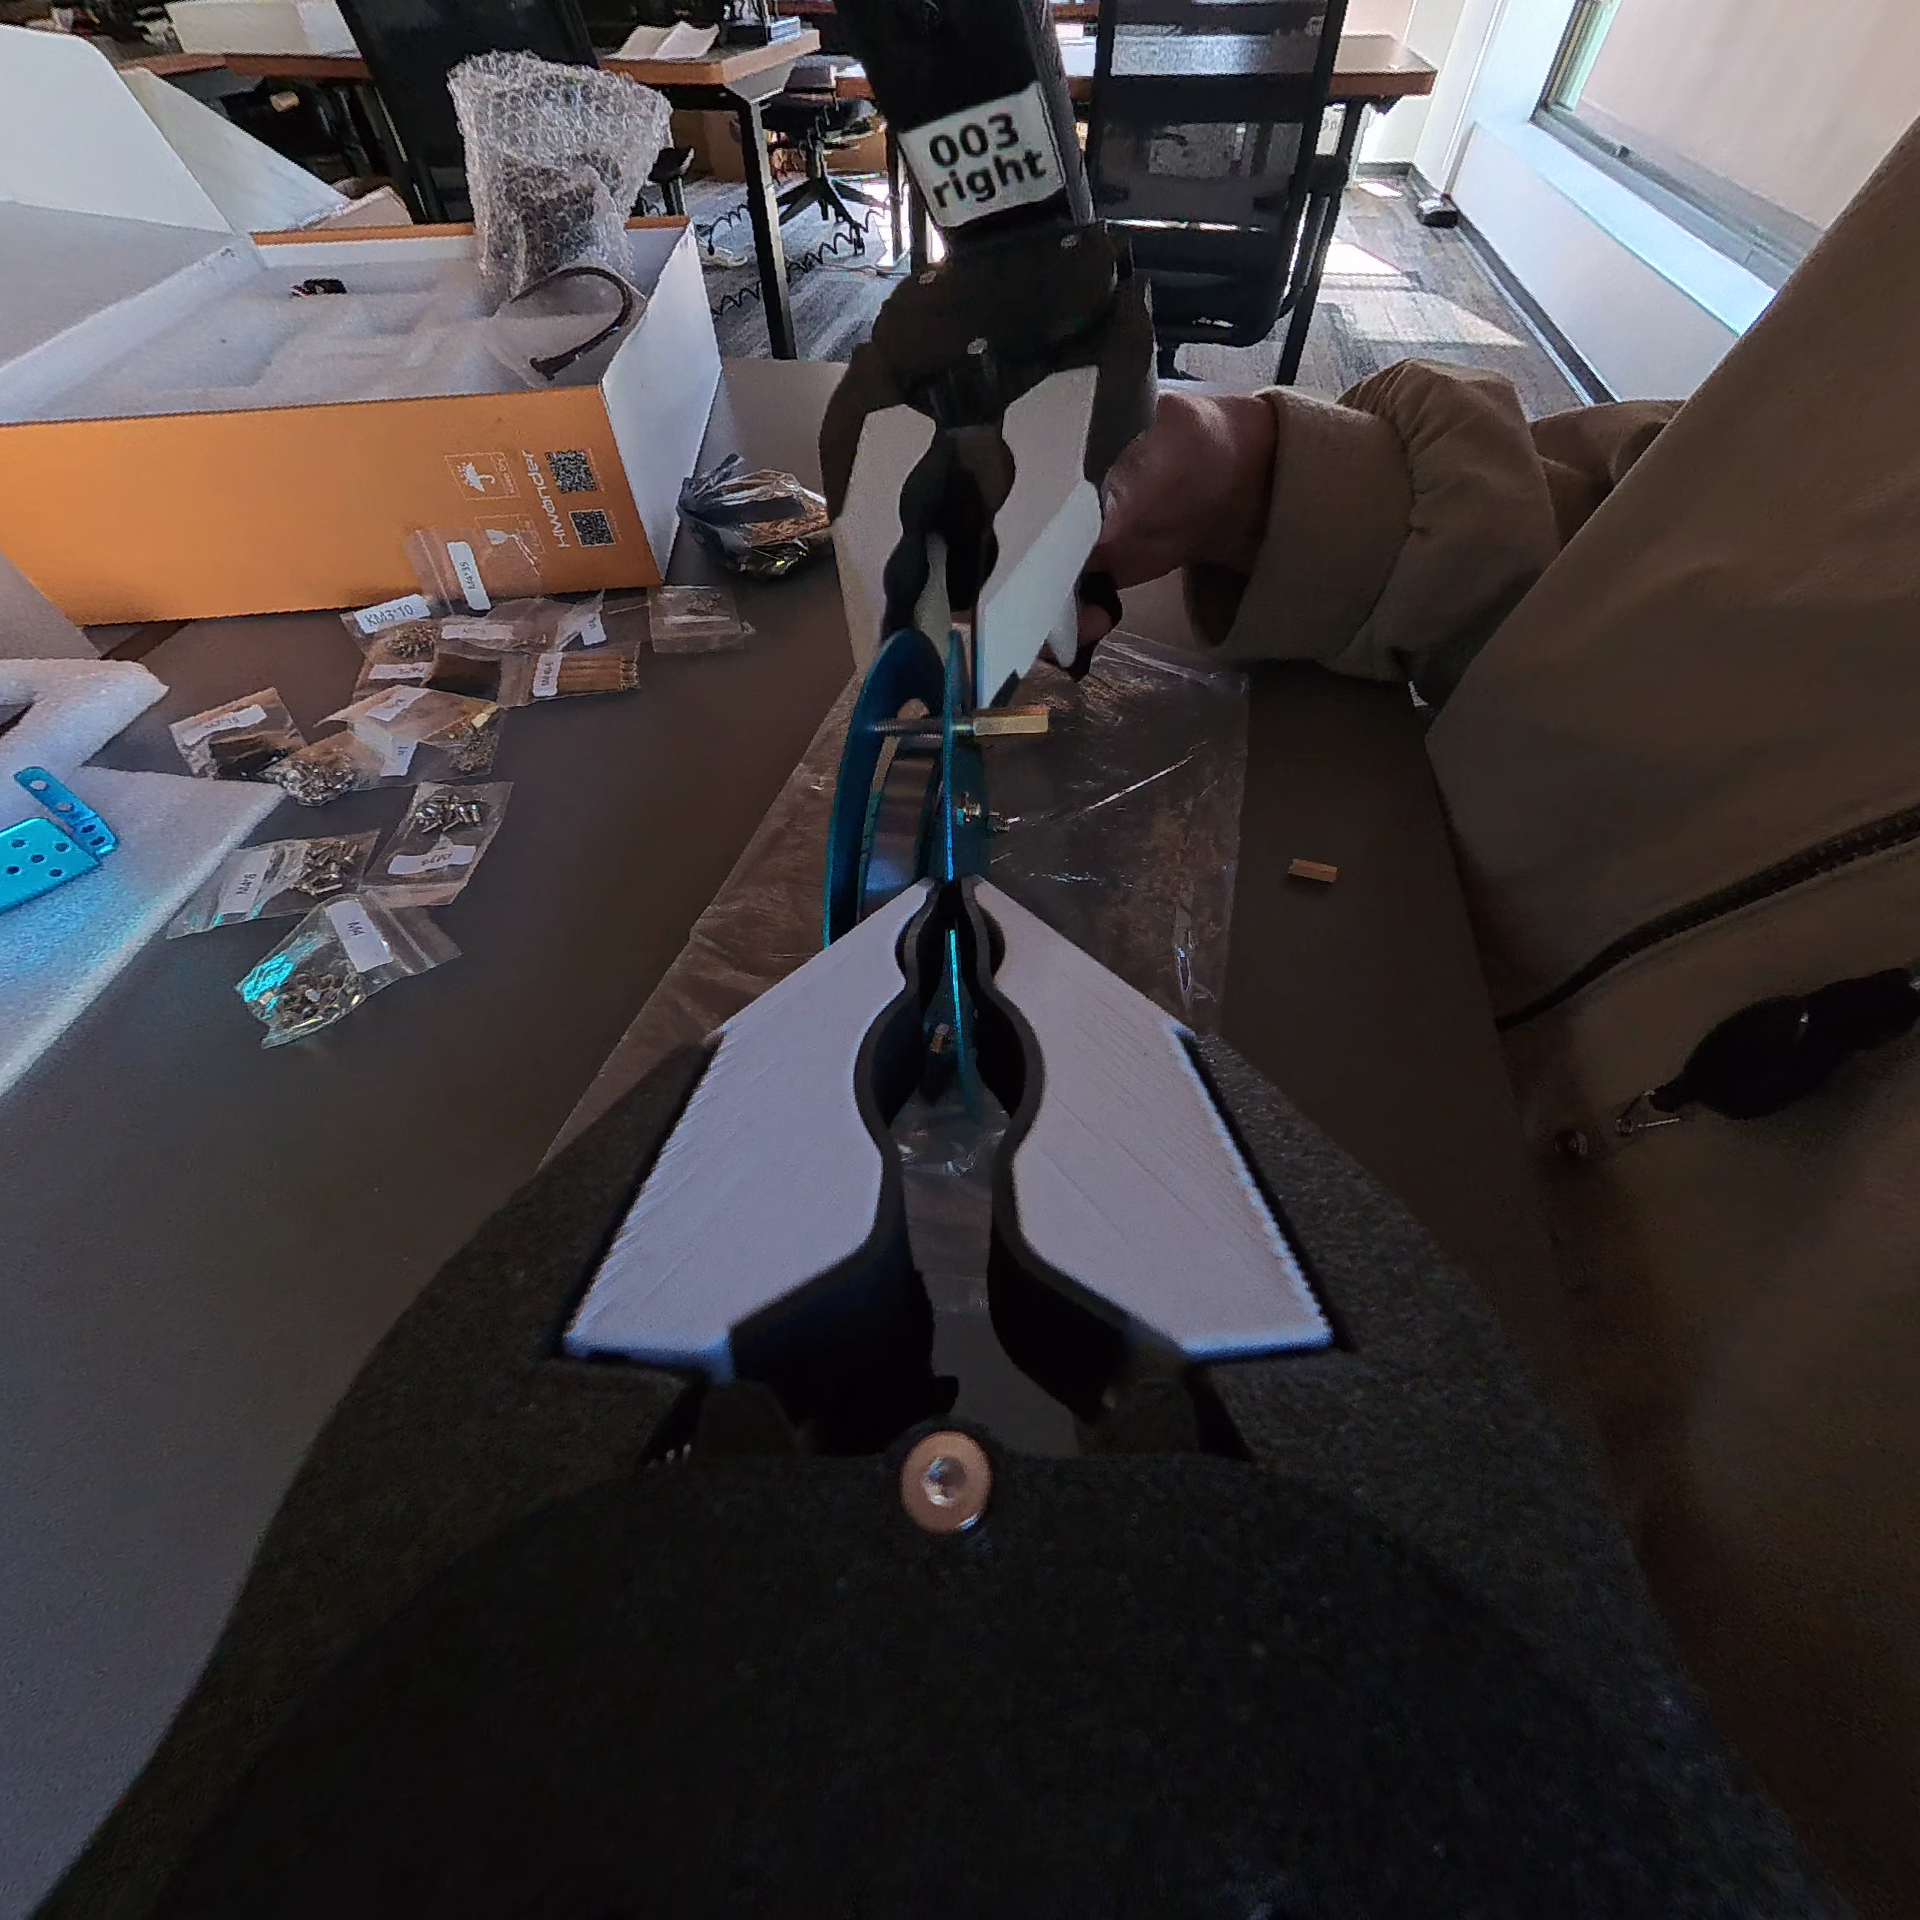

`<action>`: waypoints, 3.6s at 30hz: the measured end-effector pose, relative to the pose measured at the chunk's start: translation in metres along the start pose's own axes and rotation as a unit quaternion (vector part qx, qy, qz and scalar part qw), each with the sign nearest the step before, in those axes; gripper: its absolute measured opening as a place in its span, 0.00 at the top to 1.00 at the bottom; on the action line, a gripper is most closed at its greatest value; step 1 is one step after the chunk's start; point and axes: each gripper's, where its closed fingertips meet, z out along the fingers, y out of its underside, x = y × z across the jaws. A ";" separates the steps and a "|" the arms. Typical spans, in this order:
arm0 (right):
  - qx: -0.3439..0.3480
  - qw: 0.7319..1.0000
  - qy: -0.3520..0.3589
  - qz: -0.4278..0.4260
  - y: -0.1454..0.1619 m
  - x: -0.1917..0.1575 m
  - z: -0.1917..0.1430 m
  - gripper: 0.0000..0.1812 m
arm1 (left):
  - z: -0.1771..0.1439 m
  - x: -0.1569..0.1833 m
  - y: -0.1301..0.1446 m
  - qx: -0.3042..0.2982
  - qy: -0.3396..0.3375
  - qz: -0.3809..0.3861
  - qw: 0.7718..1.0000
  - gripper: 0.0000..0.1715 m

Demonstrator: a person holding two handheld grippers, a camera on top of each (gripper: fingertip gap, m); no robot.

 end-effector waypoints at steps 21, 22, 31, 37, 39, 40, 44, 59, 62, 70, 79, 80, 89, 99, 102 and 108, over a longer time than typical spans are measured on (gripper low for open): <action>-0.031 0.999 -0.022 -0.027 0.011 -0.007 0.012 0.93 | -0.011 -0.002 0.000 0.010 -0.024 0.021 0.999 0.92; -0.030 0.999 -0.024 -0.028 0.011 -0.007 0.012 0.93 | -0.014 -0.002 -0.003 0.019 -0.022 0.017 0.999 0.86; -0.028 0.999 -0.037 -0.024 0.010 -0.012 0.014 0.93 | 0.010 -0.005 0.017 -0.055 0.002 0.019 0.998 0.77; -0.029 0.999 -0.028 -0.030 0.010 -0.011 0.012 0.93 | 0.011 -0.001 0.019 -0.070 0.001 0.030 0.997 0.89; -0.032 0.999 -0.029 -0.032 0.010 -0.012 0.011 0.93 | 0.010 0.002 0.020 -0.070 0.001 0.033 0.997 0.90; -0.034 0.998 -0.028 -0.037 0.011 -0.013 0.010 0.93 | 0.010 0.004 0.020 -0.067 0.004 0.037 0.997 0.90; -0.036 0.999 -0.027 -0.031 0.013 -0.012 0.006 0.93 | 0.007 0.007 0.022 -0.062 -0.003 0.052 0.997 0.91; -0.036 0.988 0.137 -0.055 0.005 0.012 -0.018 0.81 | 0.007 0.009 0.023 -0.048 -0.054 -0.022 0.997 0.92; -0.037 0.975 0.211 -0.058 0.001 0.012 -0.035 0.81 | 0.009 0.011 0.023 -0.040 -0.099 -0.059 0.993 0.93; 0.089 0.948 0.289 -0.100 -0.027 -0.034 -0.015 0.81 | 0.016 0.010 0.016 -0.024 -0.206 -0.133 0.969 0.93; 0.056 0.919 0.361 -0.150 -0.015 -0.026 0.005 0.83 | 0.021 0.011 0.015 -0.030 -0.225 -0.132 0.965 0.93; 0.054 0.919 0.360 -0.153 -0.016 -0.027 0.005 0.85 | 0.022 0.012 0.014 -0.032 -0.226 -0.128 0.965 0.93; 0.039 0.912 0.374 -0.162 -0.014 -0.021 0.004 0.92 | 0.024 0.013 0.014 -0.034 -0.228 -0.124 0.965 0.93; 0.055 0.932 0.332 -0.137 -0.016 -0.024 -0.001 0.98 | 0.030 0.028 0.012 -0.042 -0.214 -0.101 0.971 0.91; 0.080 0.953 0.273 -0.103 -0.014 -0.027 -0.003 0.98 | 0.034 0.043 0.005 -0.014 -0.147 -0.114 0.982 0.85; 0.108 0.976 0.183 -0.056 -0.011 -0.032 -0.008 0.98 | 0.010 0.031 -0.026 0.084 -0.036 -0.171 0.981 0.83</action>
